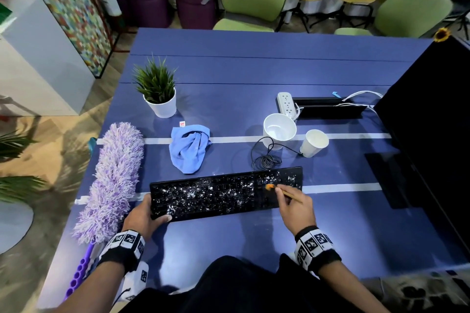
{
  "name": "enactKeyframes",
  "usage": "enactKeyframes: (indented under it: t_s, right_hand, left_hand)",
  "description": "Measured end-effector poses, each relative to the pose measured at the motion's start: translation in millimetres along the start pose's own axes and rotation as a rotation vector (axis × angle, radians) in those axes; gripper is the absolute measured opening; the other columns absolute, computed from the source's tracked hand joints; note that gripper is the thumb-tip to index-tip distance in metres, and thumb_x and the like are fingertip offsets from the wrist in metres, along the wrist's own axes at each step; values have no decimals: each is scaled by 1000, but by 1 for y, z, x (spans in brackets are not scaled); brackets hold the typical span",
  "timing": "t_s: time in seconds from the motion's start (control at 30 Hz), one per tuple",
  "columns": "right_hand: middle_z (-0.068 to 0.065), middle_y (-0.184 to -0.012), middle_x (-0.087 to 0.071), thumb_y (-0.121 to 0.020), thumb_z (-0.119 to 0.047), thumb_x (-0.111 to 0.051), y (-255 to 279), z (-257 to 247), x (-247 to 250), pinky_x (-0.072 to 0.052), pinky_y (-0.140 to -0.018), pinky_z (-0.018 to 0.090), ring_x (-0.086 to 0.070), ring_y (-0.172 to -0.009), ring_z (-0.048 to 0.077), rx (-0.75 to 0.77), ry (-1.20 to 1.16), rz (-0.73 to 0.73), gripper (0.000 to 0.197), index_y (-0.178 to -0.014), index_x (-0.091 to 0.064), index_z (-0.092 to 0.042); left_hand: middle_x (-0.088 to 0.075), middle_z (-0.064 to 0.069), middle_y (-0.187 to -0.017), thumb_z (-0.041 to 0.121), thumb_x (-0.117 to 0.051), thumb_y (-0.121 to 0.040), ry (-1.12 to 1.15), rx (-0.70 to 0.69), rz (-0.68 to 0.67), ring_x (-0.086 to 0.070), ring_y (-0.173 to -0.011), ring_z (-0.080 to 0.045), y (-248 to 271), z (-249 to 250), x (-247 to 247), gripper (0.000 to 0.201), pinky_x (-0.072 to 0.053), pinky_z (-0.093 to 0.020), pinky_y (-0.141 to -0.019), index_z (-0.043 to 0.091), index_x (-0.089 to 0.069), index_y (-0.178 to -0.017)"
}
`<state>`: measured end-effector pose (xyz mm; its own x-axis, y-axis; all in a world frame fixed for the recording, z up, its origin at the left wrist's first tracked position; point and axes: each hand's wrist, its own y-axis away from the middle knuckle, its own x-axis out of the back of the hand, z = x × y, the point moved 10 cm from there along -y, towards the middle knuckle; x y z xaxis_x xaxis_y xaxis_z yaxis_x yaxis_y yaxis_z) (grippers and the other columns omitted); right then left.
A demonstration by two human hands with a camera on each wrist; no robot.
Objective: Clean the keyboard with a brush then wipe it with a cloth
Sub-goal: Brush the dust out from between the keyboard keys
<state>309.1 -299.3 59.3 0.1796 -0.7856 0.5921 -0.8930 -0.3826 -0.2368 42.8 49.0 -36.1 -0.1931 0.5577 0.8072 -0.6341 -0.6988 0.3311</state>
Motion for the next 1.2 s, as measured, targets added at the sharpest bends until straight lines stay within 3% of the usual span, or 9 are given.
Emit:
enactKeyframes:
  t_s: [0.23, 0.33, 0.4, 0.47, 0.6, 0.8, 0.97, 1.1, 1.2]
  right_hand:
    - [-2, -89, -73, -87, -18, -66, 4, -16, -7, -56, -77, 29, -68, -80, 13, 89, -26, -45, 13, -91, -76, -12]
    - [-1, -89, -74, -87, -18, -66, -2, 14, 11, -56, -73, 26, -68, -74, 14, -92, 98, 36, 10, -87, -76, -17]
    - [-5, -85, -74, -86, -22, -66, -5, 28, 22, -51, -71, 14, -68, -74, 12, -183, 128, 40, 10, -83, -75, -22]
    - [-7, -82, -73, -86, -22, -65, -11, 17, 33, -48, -71, 8, -69, -74, 9, -132, 81, 85, 10, -81, -74, -22]
    - [-4, -83, -70, -88, -18, -66, -17, -20, 43, -50, -69, 19, -63, -70, 6, 97, -10, 124, 11, -94, -75, -14]
    - [-8, -82, -73, -83, -73, -36, -1, 18, 11, -57, -67, 24, -65, -68, 3, -3, 147, -98, 63, -83, -75, -23]
    - [-6, -87, -69, -90, -21, -63, -4, -10, 25, -50, -78, 16, -63, -83, 4, 142, 7, 0, 14, -97, -74, -15]
    - [-8, -84, -72, -86, -22, -67, -4, 23, 9, -54, -72, 19, -69, -77, 10, -72, 130, -97, 8, -85, -75, -24]
    - [-7, -84, -71, -88, -23, -64, -8, -6, 22, -49, -74, 10, -67, -77, 6, 63, -3, 30, 12, -88, -75, -17]
  left_hand:
    - [-71, -10, -102, 35, -84, -66, 20, 0, 8, -67, -90, -28, 2, -1, -1, 65, -50, -35, -80, 20, -44, -116]
    - [-70, -9, -103, 35, -84, -66, 32, -4, 10, -67, -91, -28, 2, -1, -1, 66, -50, -35, -81, 21, -45, -116]
    - [-71, -8, -103, 36, -84, -65, 35, -2, 13, -67, -91, -27, 2, -3, -1, 65, -50, -34, -81, 23, -44, -115]
    - [-70, -8, -103, 38, -84, -65, 23, -3, 10, -67, -91, -27, 1, -4, -1, 65, -51, -35, -80, 23, -43, -114]
    - [-70, -13, -105, 36, -84, -66, 10, -11, 10, -67, -93, -31, 1, -4, -3, 68, -51, -37, -81, 18, -44, -118]
    - [-70, -11, -104, 39, -83, -66, -1, -10, 16, -67, -92, -30, 1, -6, -3, 68, -52, -36, -78, 20, -43, -118]
    - [-70, -12, -104, 39, -82, -67, -6, -10, 19, -67, -93, -31, 1, -5, -3, 65, -51, -37, -77, 19, -44, -115]
    - [-70, -10, -103, 43, -82, -65, -8, -8, 2, -67, -91, -30, -2, -8, -5, 67, -53, -38, -78, 23, -41, -115]
    - [-70, -10, -103, 42, -82, -66, -16, 2, 15, -67, -91, -30, 0, -8, -5, 65, -52, -38, -77, 21, -42, -113]
